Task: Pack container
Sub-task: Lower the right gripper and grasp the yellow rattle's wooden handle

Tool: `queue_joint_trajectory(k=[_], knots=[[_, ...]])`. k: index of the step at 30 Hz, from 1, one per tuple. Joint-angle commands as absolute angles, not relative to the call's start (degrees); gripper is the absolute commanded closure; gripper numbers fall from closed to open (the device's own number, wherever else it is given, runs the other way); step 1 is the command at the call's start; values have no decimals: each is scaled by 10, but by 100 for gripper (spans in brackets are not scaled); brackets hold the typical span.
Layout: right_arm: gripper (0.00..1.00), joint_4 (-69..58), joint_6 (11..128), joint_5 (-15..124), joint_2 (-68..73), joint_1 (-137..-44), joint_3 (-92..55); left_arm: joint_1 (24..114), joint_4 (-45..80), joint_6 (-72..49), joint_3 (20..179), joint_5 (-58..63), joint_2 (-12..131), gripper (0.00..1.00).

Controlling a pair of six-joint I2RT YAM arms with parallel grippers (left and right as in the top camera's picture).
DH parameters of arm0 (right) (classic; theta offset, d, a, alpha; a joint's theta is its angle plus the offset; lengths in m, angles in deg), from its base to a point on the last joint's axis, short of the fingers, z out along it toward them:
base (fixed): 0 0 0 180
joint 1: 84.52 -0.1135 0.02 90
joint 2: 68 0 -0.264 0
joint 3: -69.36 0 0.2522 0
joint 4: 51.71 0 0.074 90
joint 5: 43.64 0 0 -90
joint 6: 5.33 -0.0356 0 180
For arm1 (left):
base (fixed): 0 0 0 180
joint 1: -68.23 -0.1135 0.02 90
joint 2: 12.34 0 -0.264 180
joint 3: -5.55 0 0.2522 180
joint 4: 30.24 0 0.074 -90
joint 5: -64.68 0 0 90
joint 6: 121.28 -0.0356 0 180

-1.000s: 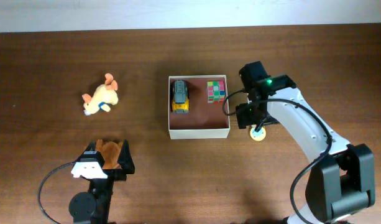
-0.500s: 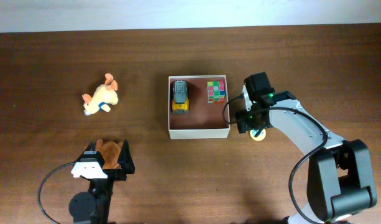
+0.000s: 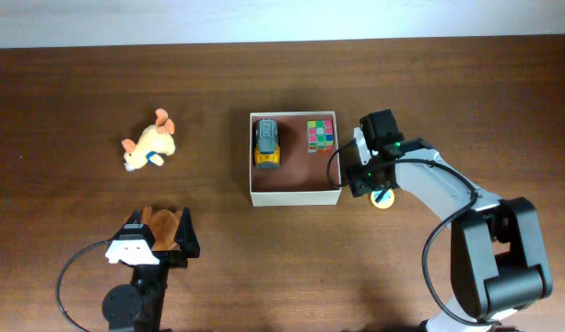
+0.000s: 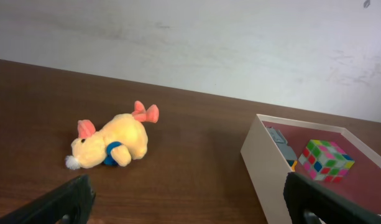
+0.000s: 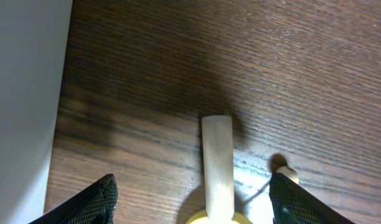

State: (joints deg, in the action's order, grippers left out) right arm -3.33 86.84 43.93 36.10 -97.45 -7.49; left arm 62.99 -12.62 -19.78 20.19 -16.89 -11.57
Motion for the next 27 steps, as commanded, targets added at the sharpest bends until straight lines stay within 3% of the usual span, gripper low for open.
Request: queue_joint_trajectory(k=[1, 27], knots=[[27, -40, 875, 442, 379, -971, -67, 630, -126, -207, 198, -161, -120, 1], [54, -31, 872, 458, 396, -927, -65, 630, -126, -207, 198, -161, -120, 1]])
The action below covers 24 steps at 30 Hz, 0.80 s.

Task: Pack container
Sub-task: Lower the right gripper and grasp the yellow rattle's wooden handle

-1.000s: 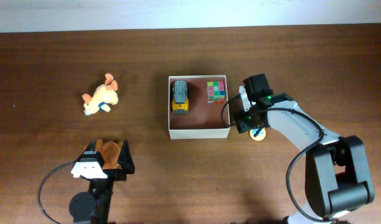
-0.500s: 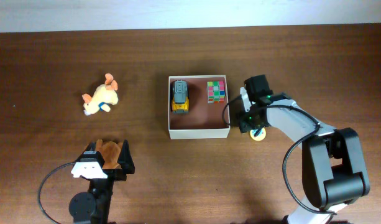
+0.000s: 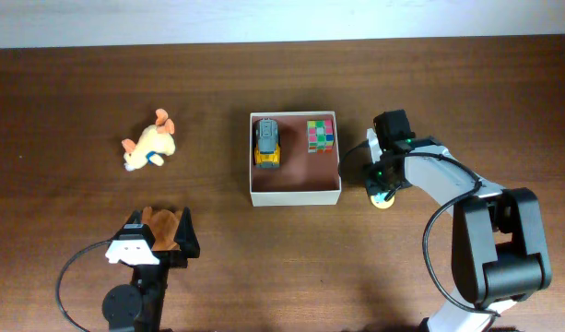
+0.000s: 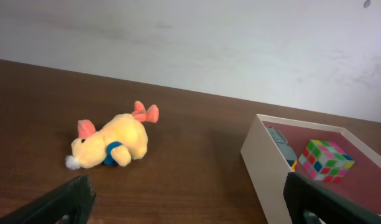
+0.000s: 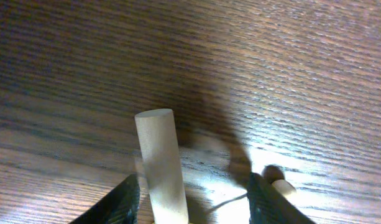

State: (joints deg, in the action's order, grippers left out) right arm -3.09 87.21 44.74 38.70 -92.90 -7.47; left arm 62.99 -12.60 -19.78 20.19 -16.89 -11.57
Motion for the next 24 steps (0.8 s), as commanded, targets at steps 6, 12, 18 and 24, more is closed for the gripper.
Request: queue_joint_trajectory(k=[6, 12, 18, 24], knots=[[77, -32, 859, 458, 410, -927, -65, 630, -126, -207, 198, -161, -120, 1], [82, -37, 850, 458, 411, -927, -66, 630, -126, -207, 198, -161, -120, 1], [85, -31, 842, 465, 411, -927, -75, 630, -126, -207, 198, -161, -120, 1], [90, 36, 827, 478, 410, -927, -143, 630, -126, -207, 198, -161, -120, 1]])
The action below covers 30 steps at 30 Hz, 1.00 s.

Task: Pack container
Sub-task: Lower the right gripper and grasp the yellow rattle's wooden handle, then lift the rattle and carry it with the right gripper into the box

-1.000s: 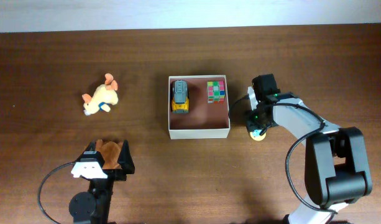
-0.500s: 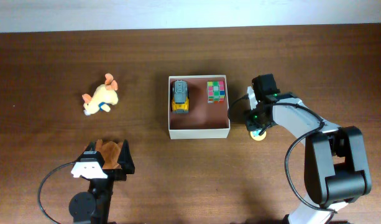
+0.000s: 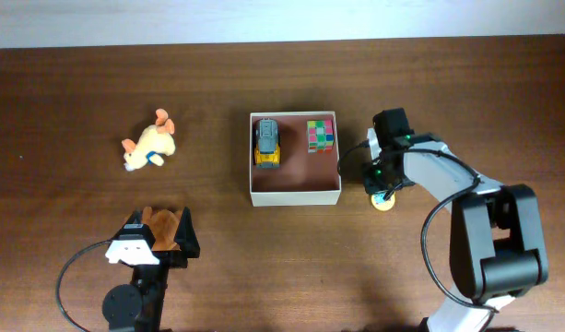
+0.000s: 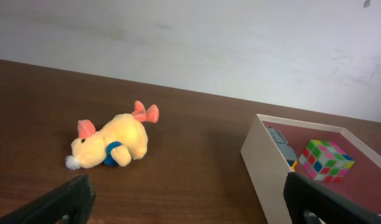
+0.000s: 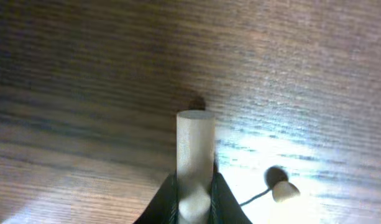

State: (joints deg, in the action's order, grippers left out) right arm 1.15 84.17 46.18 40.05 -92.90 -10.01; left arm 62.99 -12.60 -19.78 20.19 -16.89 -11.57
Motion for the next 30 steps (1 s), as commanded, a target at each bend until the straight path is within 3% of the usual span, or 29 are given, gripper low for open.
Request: queue_joint_trajectory(k=[1, 10, 17, 23, 30], knots=[[91, 52, 827, 479, 410, -927, -159, 630, -126, -207, 198, -161, -120, 1], [90, 230, 827, 518, 410, -928, -346, 630, -126, -207, 198, -161, -120, 1], [90, 336, 895, 673, 403, -939, -483, 630, -126, -207, 198, -161, -120, 1], [90, 309, 902, 734, 389, -986, -515, 630, -126, -207, 198, -161, -120, 1], [89, 213, 847, 686, 399, -1057, -504, 630, -126, -207, 198, -161, -120, 1]])
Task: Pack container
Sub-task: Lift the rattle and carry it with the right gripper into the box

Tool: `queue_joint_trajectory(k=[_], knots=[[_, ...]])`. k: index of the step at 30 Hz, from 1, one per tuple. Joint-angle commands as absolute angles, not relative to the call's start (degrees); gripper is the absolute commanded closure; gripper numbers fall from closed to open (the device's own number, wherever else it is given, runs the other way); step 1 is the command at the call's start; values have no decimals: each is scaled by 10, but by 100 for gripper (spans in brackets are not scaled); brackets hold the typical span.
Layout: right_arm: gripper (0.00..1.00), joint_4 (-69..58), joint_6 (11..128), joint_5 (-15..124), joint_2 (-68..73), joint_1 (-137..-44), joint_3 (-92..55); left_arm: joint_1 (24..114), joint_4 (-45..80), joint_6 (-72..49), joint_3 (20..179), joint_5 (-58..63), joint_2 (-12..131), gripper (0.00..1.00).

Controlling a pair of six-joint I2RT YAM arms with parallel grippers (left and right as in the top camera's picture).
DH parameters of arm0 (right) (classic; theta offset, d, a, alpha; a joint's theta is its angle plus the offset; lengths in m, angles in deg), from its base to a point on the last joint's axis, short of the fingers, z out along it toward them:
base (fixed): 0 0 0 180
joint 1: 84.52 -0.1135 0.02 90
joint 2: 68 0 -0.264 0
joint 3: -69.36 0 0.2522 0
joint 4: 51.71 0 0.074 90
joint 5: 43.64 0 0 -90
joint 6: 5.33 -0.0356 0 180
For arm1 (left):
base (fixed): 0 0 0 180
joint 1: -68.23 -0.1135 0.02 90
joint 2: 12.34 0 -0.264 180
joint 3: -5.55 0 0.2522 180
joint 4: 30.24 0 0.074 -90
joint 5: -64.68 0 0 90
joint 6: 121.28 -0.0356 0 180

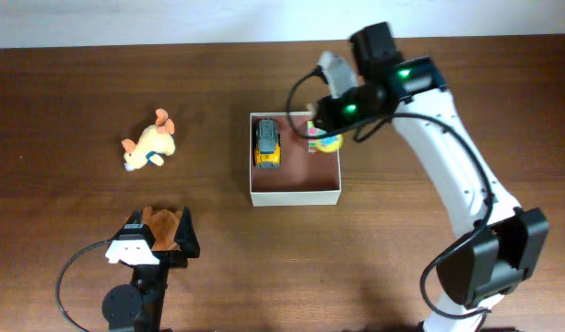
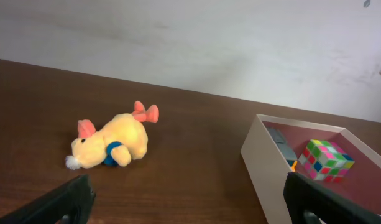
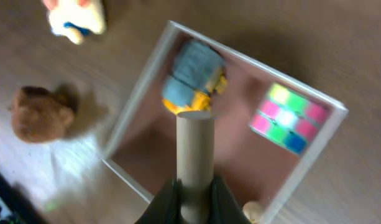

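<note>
The white box [image 1: 294, 195] with a red floor holds a toy car [image 1: 267, 145] and a colour cube [image 3: 288, 118]. My right gripper [image 3: 195, 190] hangs above the box, shut on a wooden peg toy [image 3: 195, 146]; the toy's yellow base [image 1: 329, 142] shows over the cube in the overhead view. A yellow plush [image 1: 149, 146] lies to the left of the box. A brown plush [image 1: 162, 224] lies at my left gripper [image 2: 190, 208], which rests open at the table's front with nothing between its fingers [image 2: 71, 199].
The right arm [image 1: 448, 157] reaches across the table's right side from the front edge. A pale wall [image 2: 190, 43] lies beyond the table's back edge. The box's near wall [image 2: 265, 174] stands to the right of the left gripper.
My right gripper, which was shut on the peg toy on the table right of the box, now holds it up over the box. The left arm has not moved.
My right gripper stood open around the peg toy on the table, just right of the box. Its jaws were then closer in on the peg, and then shut on it. Now the toy is off the table, above the box.
</note>
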State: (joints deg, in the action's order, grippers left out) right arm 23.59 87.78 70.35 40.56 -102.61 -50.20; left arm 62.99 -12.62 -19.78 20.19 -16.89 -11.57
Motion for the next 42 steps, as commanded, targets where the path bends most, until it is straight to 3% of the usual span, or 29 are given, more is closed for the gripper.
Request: queue_joint_trajectory(k=[1, 4, 20, 31, 42], knots=[[89, 204, 839, 670, 403, -1066, -504, 630, -126, -207, 198, -161, -120, 1], [85, 192, 822, 625, 420, -1083, -504, 630, -126, -207, 198, -161, -120, 1], [85, 141, 809, 609, 538, -1093, -504, 630, -126, -207, 198, -161, -120, 1], [86, 355, 797, 654, 505, -1107, -511, 630, -126, -207, 198, -161, -120, 1], [85, 358, 777, 590, 509, -1173, -502, 630, -126, -207, 198, -161, -120, 1]])
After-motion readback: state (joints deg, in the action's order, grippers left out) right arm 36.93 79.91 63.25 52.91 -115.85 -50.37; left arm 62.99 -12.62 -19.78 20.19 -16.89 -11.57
